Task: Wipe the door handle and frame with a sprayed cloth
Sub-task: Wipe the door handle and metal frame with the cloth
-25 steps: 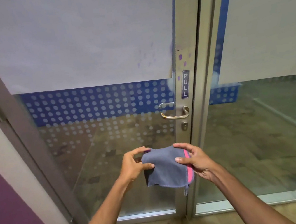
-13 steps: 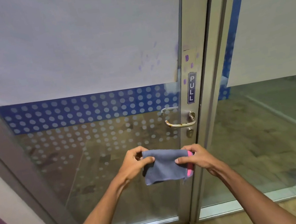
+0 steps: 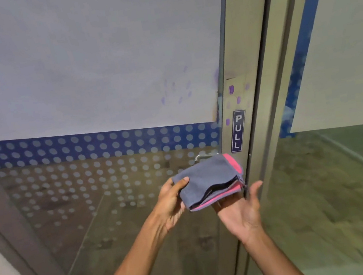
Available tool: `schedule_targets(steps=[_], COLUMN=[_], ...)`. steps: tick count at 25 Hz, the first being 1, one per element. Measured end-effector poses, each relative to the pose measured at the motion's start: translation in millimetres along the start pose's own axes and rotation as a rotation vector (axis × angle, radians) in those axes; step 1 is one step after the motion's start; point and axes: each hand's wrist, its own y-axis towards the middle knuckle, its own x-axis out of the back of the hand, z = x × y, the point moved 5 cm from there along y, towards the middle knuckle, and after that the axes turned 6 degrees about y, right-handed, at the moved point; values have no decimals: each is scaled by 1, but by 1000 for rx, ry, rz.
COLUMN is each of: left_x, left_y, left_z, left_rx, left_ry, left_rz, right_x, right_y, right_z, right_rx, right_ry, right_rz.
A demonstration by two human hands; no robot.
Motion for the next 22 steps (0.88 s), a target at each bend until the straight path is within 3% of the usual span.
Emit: schedule_targets(steps=[4,8,10,12,14,16,19,22], left_x=[-24,-35,-34,-25,-20,-24,-38,-40], left_y=[11,14,19,22,28,48,77,100], left_z=[7,-1,-23,-56,-86,-102,-110,-110], left_rx=[-72,-157,-375,-691,-958,-1113,-1272,-1253], left_ry=[75,405,700,935,1146,1354,1618,1753], left_rz=[-39,10,-74,-376,-644,-668,-624,-656], right_x=[-17,-10,-2,4,7,-1,-11,-12], right_y=[11,19,20,14,2,-1,13,22], right_z=[-5,6,27,63,103,128,123,98], right_rx=[107,133,182,382,633,783,743,799], right_ry=[5,-34,-93,-213,-501,-1006,-1692,-2257], right_rz=[110,-147,-226,-339,-503,-537,-289,-71])
